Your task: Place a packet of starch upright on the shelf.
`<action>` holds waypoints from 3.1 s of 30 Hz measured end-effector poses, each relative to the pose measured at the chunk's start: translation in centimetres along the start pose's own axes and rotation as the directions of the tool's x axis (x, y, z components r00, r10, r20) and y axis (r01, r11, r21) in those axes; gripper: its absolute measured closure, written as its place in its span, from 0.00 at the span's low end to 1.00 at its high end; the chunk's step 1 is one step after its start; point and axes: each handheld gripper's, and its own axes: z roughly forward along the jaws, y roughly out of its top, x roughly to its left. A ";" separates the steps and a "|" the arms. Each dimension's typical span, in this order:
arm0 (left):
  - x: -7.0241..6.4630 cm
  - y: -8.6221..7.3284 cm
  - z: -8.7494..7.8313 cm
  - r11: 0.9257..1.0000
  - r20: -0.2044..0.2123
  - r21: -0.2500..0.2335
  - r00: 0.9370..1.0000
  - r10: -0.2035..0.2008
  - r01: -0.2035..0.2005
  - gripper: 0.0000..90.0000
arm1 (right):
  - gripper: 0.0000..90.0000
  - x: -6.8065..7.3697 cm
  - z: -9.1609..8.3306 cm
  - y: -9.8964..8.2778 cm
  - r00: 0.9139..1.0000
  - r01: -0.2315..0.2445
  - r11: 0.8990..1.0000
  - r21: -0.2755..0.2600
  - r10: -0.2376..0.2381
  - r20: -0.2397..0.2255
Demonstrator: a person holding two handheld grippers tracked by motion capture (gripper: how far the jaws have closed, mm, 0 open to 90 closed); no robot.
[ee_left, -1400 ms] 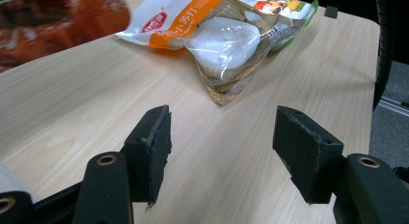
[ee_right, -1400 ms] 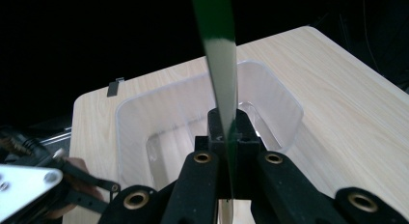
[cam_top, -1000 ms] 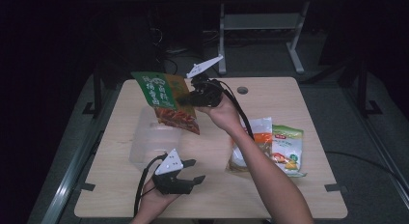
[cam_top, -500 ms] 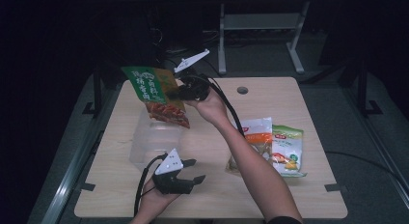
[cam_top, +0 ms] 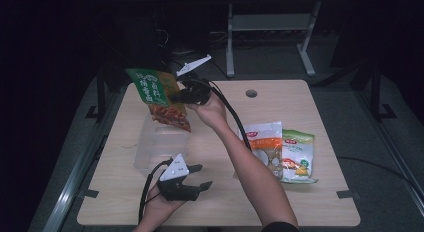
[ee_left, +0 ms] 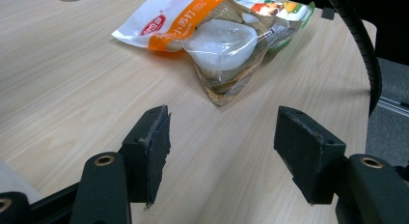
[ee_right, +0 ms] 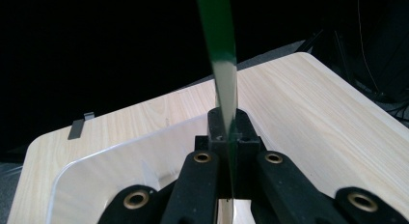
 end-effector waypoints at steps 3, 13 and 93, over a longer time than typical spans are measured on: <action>0.0 0.0 0.0 1.000 -0.002 0.002 1.000 -0.002 0.002 0.41 | 1.00 -0.2 0.5 -0.3 1.000 -0.011 1.000 -0.001 0.011 -0.002; -0.1 0.0 0.0 1.000 0.005 0.010 1.000 0.019 -0.019 0.41 | 1.00 -0.6 1.9 -1.6 0.999 -0.039 0.999 -0.004 0.039 -0.013; -0.2 0.1 0.9 0.999 -0.008 0.029 1.000 0.021 -0.021 0.36 | 0.51 -3.0 -8.1 -9.2 0.978 -0.192 0.981 0.026 0.189 0.088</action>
